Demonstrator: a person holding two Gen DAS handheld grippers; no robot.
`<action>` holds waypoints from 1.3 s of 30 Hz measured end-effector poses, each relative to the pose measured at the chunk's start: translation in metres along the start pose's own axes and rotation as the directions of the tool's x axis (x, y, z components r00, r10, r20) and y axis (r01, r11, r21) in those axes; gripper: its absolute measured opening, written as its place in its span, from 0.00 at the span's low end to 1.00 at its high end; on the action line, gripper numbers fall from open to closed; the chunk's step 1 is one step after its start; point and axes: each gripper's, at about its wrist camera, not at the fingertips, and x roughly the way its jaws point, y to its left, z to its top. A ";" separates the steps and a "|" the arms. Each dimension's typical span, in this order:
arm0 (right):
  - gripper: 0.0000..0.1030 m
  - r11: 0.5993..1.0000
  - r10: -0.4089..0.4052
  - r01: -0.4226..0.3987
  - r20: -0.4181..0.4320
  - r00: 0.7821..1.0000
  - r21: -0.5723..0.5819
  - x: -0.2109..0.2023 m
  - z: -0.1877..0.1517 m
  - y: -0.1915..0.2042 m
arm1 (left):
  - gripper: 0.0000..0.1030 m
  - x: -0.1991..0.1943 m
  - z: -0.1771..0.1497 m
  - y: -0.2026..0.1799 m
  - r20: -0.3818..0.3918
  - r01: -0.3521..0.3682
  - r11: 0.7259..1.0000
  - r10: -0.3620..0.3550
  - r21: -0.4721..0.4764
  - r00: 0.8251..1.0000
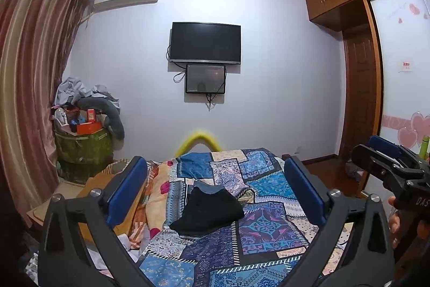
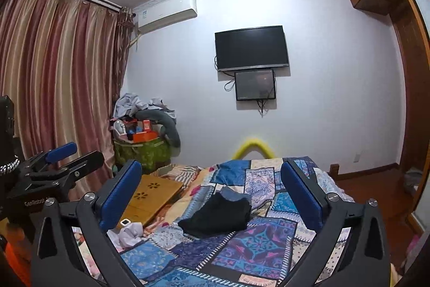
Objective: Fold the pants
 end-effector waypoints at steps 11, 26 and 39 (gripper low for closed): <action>1.00 1.000 -0.009 0.008 -0.024 1.000 -0.008 0.000 -0.006 0.000 | 1.00 0.006 -0.006 0.002 -0.022 0.011 1.000 -0.011 -0.009 1.000; 1.00 1.000 -0.015 0.014 -0.039 0.999 -0.005 -0.002 -0.004 -0.001 | 1.00 0.011 -0.012 -0.003 -0.025 0.004 1.000 -0.003 0.005 1.000; 1.00 1.000 -0.025 0.025 -0.041 0.999 0.000 -0.003 -0.004 -0.003 | 1.00 0.011 -0.013 -0.001 -0.029 0.009 1.000 -0.009 0.007 1.000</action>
